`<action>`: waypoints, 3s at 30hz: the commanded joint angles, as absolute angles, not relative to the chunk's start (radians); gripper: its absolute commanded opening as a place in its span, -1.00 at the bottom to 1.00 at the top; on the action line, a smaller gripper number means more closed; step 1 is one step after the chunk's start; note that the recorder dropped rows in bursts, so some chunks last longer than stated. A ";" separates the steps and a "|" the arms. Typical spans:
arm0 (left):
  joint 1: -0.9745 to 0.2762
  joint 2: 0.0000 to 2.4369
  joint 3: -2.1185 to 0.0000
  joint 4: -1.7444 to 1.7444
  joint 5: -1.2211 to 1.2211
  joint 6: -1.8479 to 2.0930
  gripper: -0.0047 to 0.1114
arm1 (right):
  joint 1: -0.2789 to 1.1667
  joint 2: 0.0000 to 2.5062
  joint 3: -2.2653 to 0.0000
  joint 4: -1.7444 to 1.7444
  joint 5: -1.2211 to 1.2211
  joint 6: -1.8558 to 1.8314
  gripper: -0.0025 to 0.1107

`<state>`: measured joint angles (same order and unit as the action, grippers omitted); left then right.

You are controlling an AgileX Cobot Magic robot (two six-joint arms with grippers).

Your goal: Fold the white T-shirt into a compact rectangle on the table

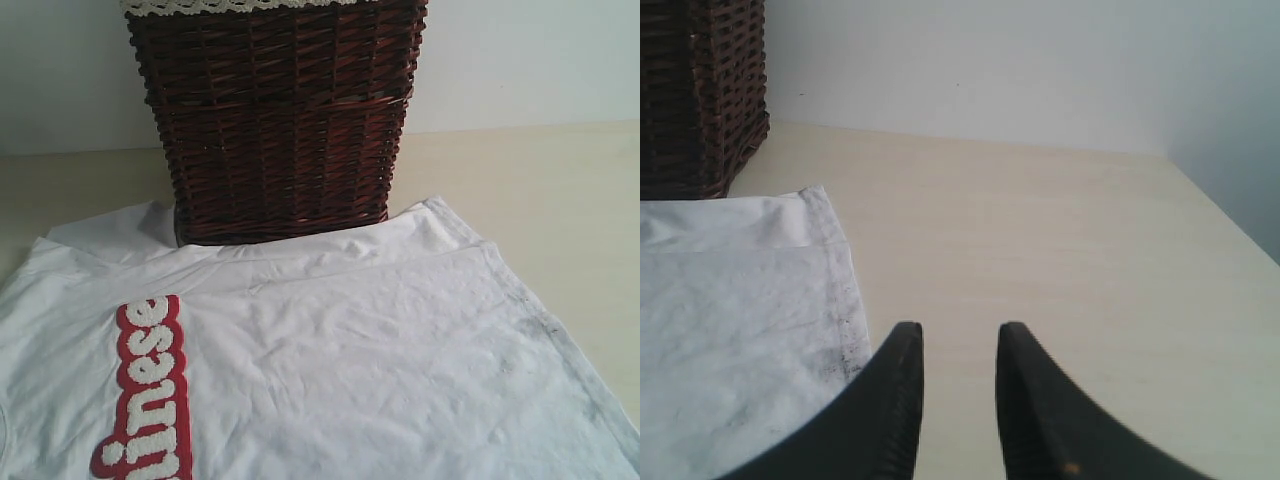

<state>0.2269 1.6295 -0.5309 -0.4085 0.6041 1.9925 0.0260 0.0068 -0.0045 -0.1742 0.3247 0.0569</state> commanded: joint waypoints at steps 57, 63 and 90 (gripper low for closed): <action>0.220 1.640 -0.525 -0.461 0.543 2.021 -0.48 | 0.023 1.132 -0.572 -0.066 0.293 -0.329 -0.48; 0.220 1.640 -0.525 -0.461 0.543 2.021 -0.48 | 0.004 1.337 -0.786 0.202 0.619 -1.304 -0.96; 0.220 1.640 -0.525 -0.461 0.543 2.021 -0.48 | -0.198 1.714 -0.935 0.239 0.996 -2.040 -0.78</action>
<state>0.2269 1.6319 -0.5309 -0.4682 0.5896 2.0175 -0.1943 1.7087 -0.9269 0.2879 0.9866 -1.9803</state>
